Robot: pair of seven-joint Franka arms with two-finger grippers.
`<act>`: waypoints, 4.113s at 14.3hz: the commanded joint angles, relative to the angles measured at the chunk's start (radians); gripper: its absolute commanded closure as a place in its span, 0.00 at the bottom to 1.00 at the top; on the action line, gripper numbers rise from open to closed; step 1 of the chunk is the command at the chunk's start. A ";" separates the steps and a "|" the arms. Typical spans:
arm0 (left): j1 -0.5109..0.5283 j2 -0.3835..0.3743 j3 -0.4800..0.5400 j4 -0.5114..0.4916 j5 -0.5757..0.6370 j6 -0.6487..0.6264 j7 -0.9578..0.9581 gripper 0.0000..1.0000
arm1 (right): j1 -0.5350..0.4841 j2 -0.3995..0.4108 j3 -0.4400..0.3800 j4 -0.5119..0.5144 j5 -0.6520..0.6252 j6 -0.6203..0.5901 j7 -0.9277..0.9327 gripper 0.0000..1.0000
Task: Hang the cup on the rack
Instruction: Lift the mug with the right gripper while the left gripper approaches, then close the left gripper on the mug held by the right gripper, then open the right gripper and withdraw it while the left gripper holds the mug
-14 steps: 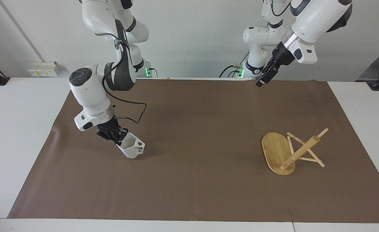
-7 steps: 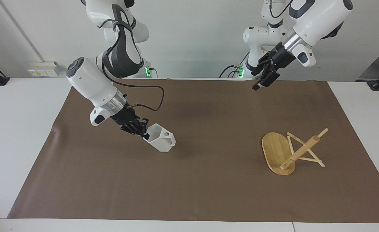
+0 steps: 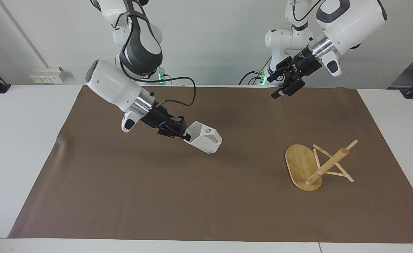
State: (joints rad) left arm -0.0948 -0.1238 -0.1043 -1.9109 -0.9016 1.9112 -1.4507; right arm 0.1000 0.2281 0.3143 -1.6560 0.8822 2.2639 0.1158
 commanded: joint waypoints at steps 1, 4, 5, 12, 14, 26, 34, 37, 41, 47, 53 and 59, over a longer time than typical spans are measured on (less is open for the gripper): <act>0.009 0.044 -0.003 0.001 -0.057 0.025 -0.014 0.00 | -0.014 -0.012 0.041 -0.010 0.027 0.016 0.028 1.00; 0.026 0.124 -0.003 0.035 -0.056 0.058 -0.011 0.00 | -0.014 -0.013 0.054 -0.011 0.029 0.014 0.077 1.00; 0.027 0.136 -0.003 0.036 -0.056 0.071 -0.013 0.00 | -0.016 -0.012 0.057 -0.010 0.029 0.017 0.087 1.00; -0.017 0.154 -0.006 0.052 -0.120 0.167 -0.022 0.00 | -0.013 -0.012 0.075 -0.013 0.027 0.020 0.087 1.00; -0.032 0.159 -0.005 0.049 -0.120 0.189 -0.022 0.00 | -0.013 -0.013 0.075 -0.013 0.027 0.020 0.088 1.00; -0.063 0.173 -0.005 0.039 -0.102 0.200 -0.014 0.01 | -0.013 -0.012 0.089 -0.013 0.020 0.022 0.088 1.00; -0.063 0.171 -0.005 0.043 -0.099 0.169 0.065 0.91 | -0.013 -0.012 0.089 -0.013 0.018 0.022 0.088 1.00; -0.057 0.168 -0.005 0.039 -0.099 0.157 0.096 1.00 | -0.014 -0.010 0.089 -0.013 0.018 0.022 0.088 0.89; -0.051 0.164 -0.005 0.036 -0.100 0.140 0.116 1.00 | -0.019 -0.013 0.085 -0.011 0.014 0.014 0.088 0.55; -0.049 0.155 -0.002 0.015 -0.100 0.128 0.012 1.00 | -0.035 -0.047 0.065 -0.019 0.011 -0.016 0.088 0.00; -0.048 0.153 0.006 0.021 -0.019 0.137 -0.092 1.00 | -0.043 -0.164 -0.188 0.002 -0.192 -0.335 0.073 0.00; -0.019 0.145 0.006 0.013 0.163 0.172 -0.518 1.00 | -0.043 -0.203 -0.231 0.032 -0.711 -0.544 -0.034 0.00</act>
State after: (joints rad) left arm -0.1196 0.0387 -0.0930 -1.8858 -0.8185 2.0614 -1.8079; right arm 0.0553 0.0345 0.0832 -1.6274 0.2893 1.7653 0.1499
